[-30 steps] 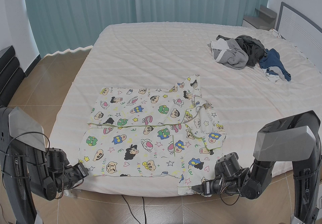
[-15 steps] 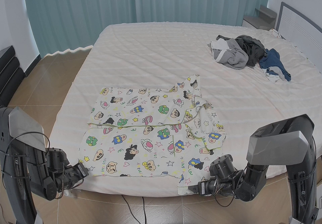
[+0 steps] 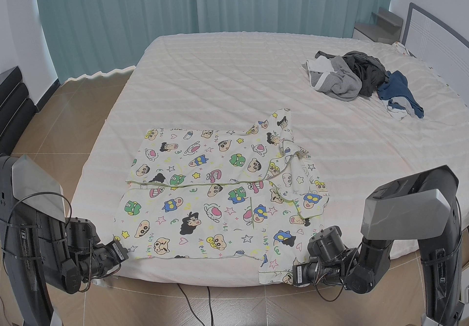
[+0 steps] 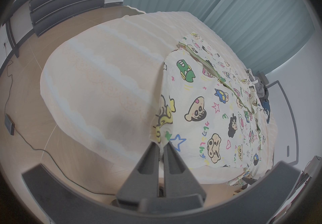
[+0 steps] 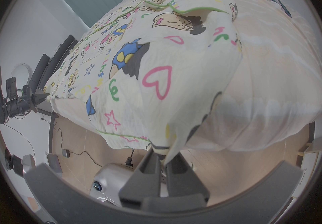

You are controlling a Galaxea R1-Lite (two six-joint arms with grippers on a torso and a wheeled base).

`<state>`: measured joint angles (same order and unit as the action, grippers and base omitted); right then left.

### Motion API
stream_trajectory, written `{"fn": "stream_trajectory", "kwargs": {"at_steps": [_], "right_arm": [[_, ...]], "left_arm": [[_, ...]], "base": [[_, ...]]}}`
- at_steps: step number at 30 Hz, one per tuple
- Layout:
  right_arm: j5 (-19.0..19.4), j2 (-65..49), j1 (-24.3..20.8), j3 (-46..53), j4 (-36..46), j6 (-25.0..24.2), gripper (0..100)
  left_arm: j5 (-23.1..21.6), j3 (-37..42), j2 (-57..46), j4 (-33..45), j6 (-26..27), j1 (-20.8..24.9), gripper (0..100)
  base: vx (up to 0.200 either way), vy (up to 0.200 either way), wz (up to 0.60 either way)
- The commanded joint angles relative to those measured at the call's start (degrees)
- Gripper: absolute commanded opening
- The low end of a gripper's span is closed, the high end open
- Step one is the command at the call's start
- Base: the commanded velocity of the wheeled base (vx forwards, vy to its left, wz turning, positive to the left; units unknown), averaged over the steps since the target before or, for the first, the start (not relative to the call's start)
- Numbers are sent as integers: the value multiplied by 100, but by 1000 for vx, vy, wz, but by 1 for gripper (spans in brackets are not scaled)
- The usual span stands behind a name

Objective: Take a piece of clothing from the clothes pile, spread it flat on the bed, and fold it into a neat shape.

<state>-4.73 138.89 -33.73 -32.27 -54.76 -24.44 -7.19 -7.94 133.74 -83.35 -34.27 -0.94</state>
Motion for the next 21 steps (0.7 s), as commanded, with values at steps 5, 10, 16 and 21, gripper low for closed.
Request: {"fn": "stream_trajectory", "kwargs": {"at_steps": [5, 10, 16, 21], "right_arm": [[16, -301, -19, 177, 370, 10, 0], [42, -433, -37, 212, 616, -8, 0], [42, -450, -46, 256, 616, -52, 0], [77, -565, -81, 414, 633, -8, 0]], "left_arm": [[-10, 222, -24, -120, 175, -47, 0], [-45, 618, 47, -604, 474, -99, 0], [-72, 776, 38, -665, 482, -117, 0], [-72, 776, 38, -665, 491, -126, 0]], "base": [[0, 0, 0], [0, 0, 0], [0, 0, 0], [0, 0, 0]]}}
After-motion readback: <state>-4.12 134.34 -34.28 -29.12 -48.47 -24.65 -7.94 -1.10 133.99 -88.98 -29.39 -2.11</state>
